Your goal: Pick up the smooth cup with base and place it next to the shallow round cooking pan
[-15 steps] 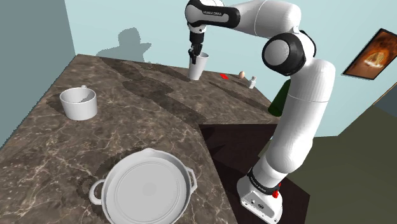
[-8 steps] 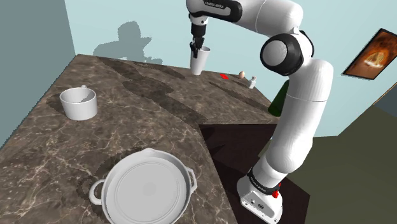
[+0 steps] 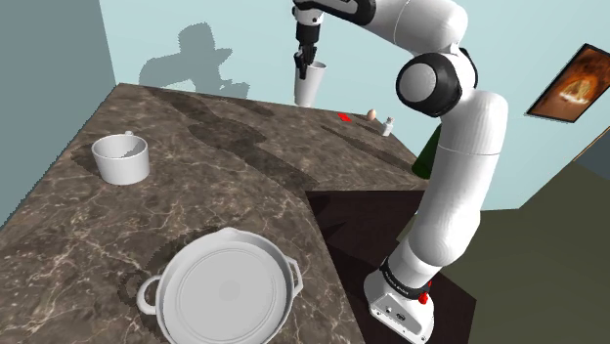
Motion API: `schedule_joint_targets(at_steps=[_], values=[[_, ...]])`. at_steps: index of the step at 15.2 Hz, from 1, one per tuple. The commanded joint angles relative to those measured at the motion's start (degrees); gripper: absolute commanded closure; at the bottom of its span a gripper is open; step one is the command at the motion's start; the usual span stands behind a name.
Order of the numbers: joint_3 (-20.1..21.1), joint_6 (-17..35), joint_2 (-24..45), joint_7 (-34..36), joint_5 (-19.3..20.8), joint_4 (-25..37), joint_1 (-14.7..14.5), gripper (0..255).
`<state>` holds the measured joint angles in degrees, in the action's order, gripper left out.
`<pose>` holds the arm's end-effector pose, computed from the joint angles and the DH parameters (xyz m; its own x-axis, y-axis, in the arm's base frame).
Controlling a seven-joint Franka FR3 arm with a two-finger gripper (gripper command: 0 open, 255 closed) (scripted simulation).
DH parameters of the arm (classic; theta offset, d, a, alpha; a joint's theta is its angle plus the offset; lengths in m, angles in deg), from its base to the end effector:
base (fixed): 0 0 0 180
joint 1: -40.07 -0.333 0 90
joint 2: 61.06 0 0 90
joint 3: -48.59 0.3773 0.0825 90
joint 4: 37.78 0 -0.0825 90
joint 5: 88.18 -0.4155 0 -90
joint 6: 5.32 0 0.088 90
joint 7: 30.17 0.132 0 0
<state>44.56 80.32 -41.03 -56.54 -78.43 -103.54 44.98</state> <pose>0.6918 -0.1220 0.6428 0.9552 0.2831 -0.0859 0.2941 -0.9401 0.1723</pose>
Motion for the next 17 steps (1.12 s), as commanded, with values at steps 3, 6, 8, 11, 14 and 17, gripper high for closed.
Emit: schedule_joint_targets(at_steps=[3,6,8,11,14,17], values=[[0.9,1.78,-8.82,3.03,0.74,-11.09,-2.0,255],[1.94,2.39,-15.13,5.69,1.12,-18.5,-3.52,255],[2.76,2.39,-18.98,7.48,1.24,-22.68,-4.46,255],[4.15,1.93,-24.32,10.17,1.17,-28.08,-5.8,255],[5.71,1.0,-29.22,12.89,0.81,-32.58,-7.1,255],[7.44,-0.29,-33.72,15.63,0.14,-36.3,-8.37,255]])
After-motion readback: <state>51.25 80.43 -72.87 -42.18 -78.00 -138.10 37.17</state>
